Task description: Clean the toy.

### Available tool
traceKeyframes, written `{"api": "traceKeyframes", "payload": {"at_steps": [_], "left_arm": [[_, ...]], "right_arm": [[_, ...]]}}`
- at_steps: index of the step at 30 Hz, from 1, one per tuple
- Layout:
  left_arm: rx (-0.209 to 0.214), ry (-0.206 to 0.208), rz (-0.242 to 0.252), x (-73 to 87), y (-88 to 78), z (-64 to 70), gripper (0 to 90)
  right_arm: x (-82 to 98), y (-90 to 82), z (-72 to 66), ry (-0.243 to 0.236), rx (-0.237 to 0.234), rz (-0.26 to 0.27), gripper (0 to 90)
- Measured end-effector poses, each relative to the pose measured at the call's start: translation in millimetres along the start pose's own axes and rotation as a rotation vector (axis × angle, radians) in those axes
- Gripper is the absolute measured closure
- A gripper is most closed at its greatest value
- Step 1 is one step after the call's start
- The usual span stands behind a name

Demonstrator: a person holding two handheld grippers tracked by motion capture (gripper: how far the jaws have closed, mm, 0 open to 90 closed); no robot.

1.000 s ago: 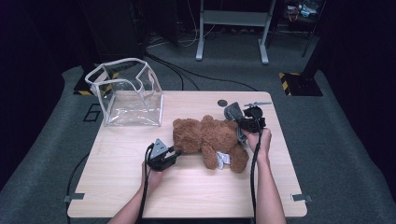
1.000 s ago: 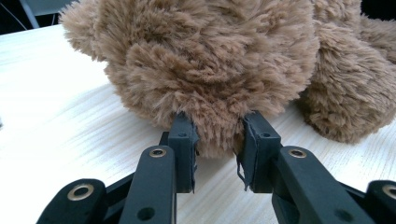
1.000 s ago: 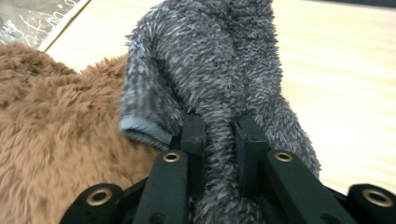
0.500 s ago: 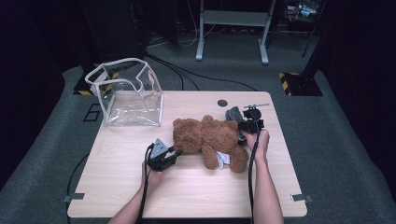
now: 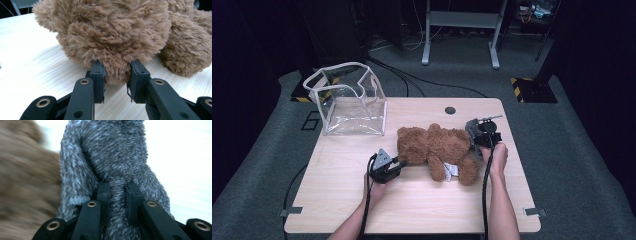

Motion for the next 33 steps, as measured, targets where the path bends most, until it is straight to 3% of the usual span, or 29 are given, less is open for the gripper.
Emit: {"api": "traceKeyframes", "payload": {"at_steps": [3,7,11,15,18,22,27,31,33], "left_arm": [[0.000,0.000,-0.001,0.0,0.0,-0.1,69.1],[0.002,-0.002,-0.005,0.0,-0.2,0.2,69.1],[0.002,-0.002,-0.004,0.0,0.0,0.3,69.1],[0.001,-0.002,-0.004,0.0,0.1,0.5,69.1],[0.001,-0.002,-0.004,0.0,0.0,0.5,69.1],[0.000,-0.003,0.001,0.1,0.1,0.3,69.1],[0.000,-0.004,0.001,0.0,0.1,0.4,69.1],[0.000,0.001,0.000,0.0,0.0,0.0,69.1],[0.000,0.000,0.000,0.0,0.0,0.0,69.1]], "right_arm": [[11.3,-0.2,12.0,0.036,0.001,-0.010,76.9],[15.7,-14.7,19.0,0.084,-0.052,0.053,76.8],[8.4,-39.8,13.8,0.086,-0.113,0.140,76.8],[-0.9,-50.1,-1.6,0.048,-0.158,0.173,76.7],[-4.9,-41.9,-14.7,0.024,-0.173,0.145,76.7],[-3.1,-14.7,-28.5,0.013,-0.167,0.063,76.7],[4.2,-5.5,-22.5,0.035,-0.180,0.051,76.6],[13.2,-10.1,-15.6,0.010,-0.130,0.020,76.5],[18.1,-16.1,-9.5,0.023,-0.120,0.020,76.4]]}}
Point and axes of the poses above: each handheld gripper's, and its own axes: y roughly forward along the jaws, x roughly out of its underside, z roughly to its right, the point moved 4 cm from there along y, roughly forward along the jaws, and after that the axes turned 2 degrees about -x, right-handed, at the moved point
